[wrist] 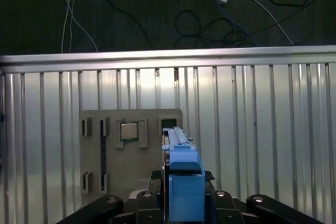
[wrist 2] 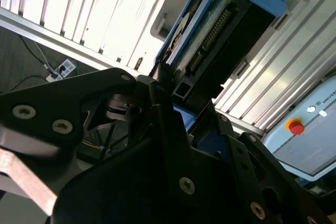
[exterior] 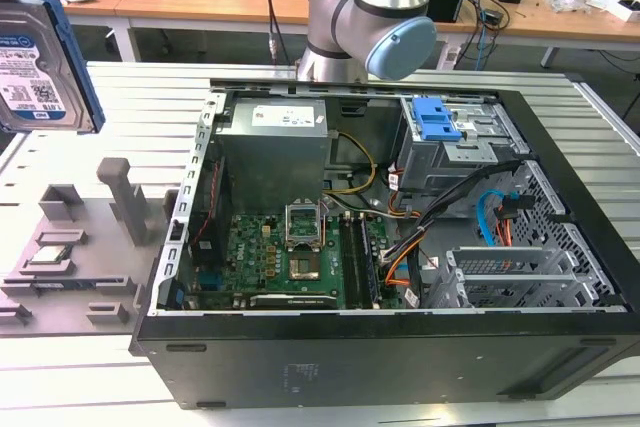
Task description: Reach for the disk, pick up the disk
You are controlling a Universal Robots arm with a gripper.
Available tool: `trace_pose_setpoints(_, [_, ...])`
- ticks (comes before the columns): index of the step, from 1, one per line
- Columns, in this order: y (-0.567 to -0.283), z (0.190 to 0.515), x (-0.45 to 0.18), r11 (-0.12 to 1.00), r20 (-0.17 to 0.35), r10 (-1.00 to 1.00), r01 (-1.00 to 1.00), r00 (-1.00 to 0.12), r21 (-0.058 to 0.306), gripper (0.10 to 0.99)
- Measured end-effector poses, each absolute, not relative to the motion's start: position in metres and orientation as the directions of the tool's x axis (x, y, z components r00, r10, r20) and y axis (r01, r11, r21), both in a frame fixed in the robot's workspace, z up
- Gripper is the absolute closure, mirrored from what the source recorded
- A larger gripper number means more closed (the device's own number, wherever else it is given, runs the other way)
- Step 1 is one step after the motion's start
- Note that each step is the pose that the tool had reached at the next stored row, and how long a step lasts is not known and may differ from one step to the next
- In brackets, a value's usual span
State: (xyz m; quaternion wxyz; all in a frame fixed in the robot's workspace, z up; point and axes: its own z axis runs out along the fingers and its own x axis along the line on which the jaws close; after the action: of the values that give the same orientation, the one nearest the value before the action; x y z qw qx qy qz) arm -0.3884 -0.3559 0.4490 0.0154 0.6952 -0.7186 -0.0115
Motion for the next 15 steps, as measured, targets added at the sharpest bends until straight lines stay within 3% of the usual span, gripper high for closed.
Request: trace_pose_setpoints(15, [-0.356,0.480,-0.388,0.033,0.006,-0.999,-0.999,-0.033,0.038,0.718])
